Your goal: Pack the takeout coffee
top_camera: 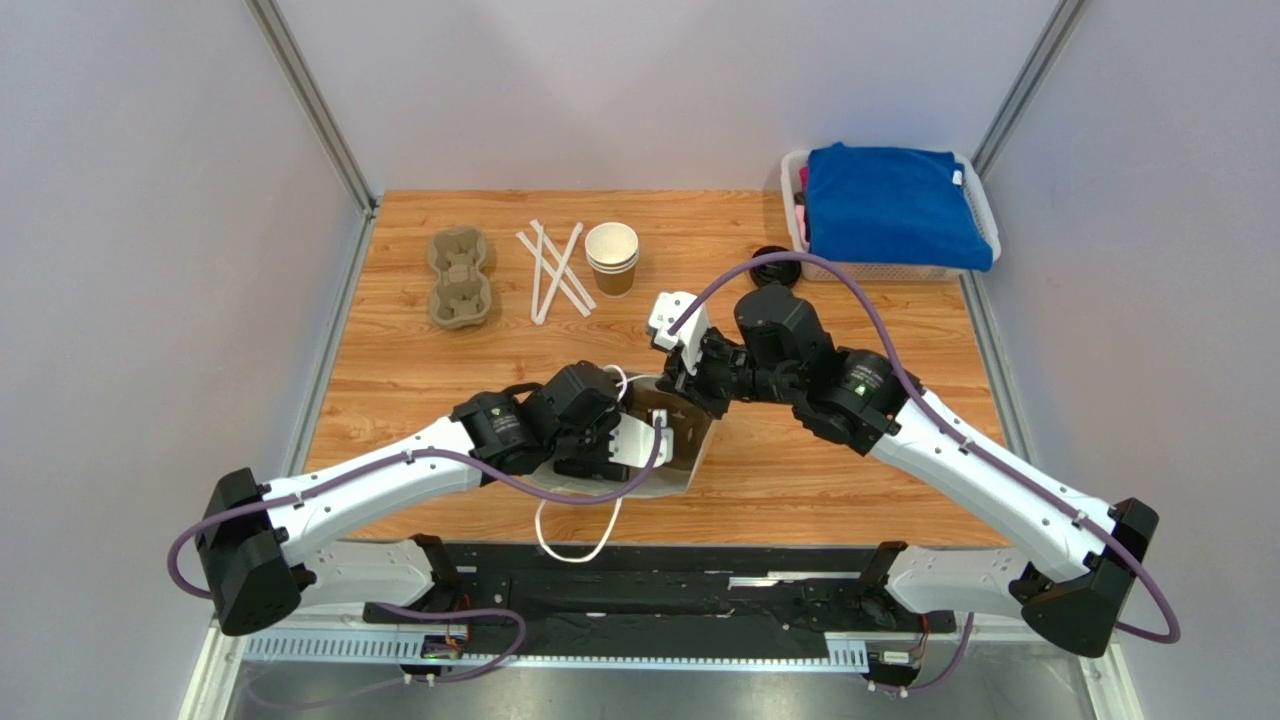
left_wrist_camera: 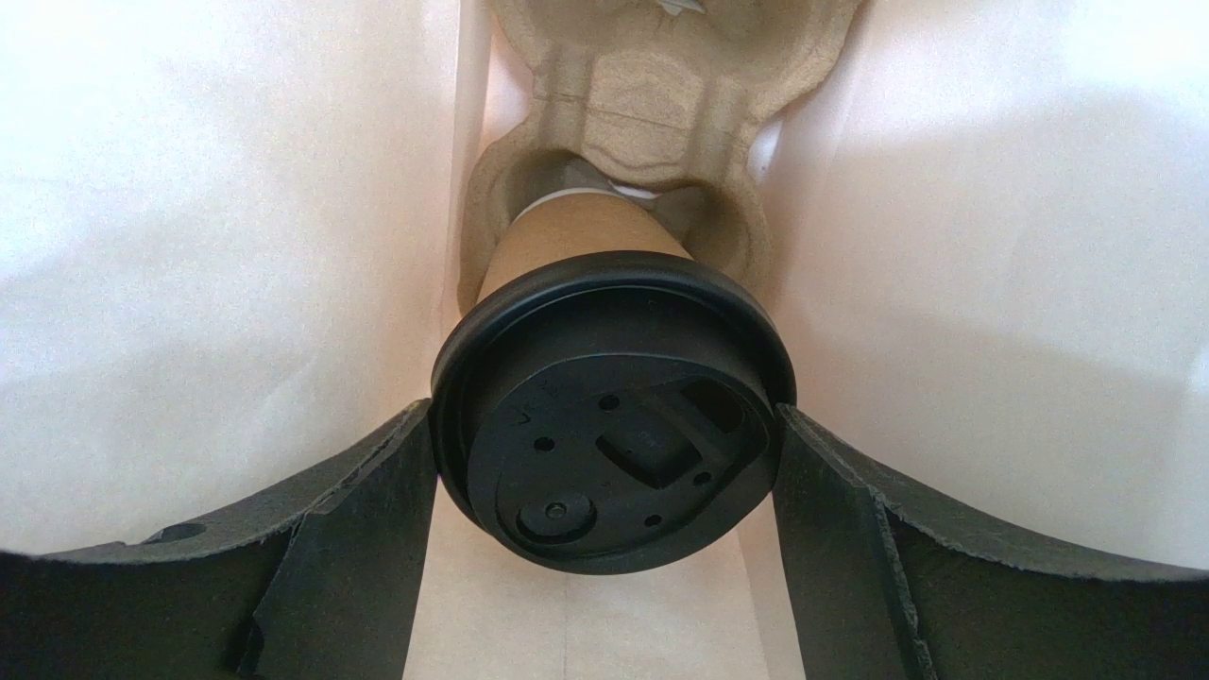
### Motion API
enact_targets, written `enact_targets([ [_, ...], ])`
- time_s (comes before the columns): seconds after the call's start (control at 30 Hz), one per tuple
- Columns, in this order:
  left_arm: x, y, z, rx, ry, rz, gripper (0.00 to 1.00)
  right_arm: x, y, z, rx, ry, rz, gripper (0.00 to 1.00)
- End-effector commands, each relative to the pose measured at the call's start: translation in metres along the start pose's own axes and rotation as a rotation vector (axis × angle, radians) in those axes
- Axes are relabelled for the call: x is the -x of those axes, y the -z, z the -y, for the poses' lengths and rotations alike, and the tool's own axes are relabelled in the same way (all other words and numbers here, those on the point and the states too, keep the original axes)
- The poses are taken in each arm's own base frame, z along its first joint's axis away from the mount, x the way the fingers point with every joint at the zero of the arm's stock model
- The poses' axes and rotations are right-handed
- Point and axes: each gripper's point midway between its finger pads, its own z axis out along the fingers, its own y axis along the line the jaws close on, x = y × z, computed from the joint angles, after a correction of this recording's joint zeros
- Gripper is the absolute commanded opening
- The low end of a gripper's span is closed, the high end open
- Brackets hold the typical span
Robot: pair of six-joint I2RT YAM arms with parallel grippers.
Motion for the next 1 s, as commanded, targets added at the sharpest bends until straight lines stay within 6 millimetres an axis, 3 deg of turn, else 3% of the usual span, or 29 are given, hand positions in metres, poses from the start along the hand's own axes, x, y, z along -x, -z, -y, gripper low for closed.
enact_targets([
  [0.0,0.003,0.001,0.001,-0.011,-0.007,0.032,0.25,0.027,0.010,0.001,-0.001,0.060,0.118,0.00],
  [0.17,0.003,0.001,0.006,-0.027,-0.012,0.037,0.25,0.024,0.010,0.000,-0.003,0.084,0.122,0.00],
  [0.37,-0.007,-0.013,0.017,-0.080,-0.031,-0.022,0.24,0.026,0.013,-0.001,-0.003,0.093,0.144,0.00],
  [0.73,0.002,-0.016,0.032,-0.205,-0.060,-0.008,0.24,0.020,0.007,0.000,-0.001,0.112,0.131,0.00],
  [0.83,0.010,-0.010,0.015,-0.128,-0.028,0.021,0.20,0.019,0.007,0.002,-0.014,0.122,0.126,0.00],
  [0.97,0.023,0.014,-0.011,0.009,-0.008,0.105,0.21,0.021,0.010,0.006,-0.036,0.151,0.136,0.00],
])
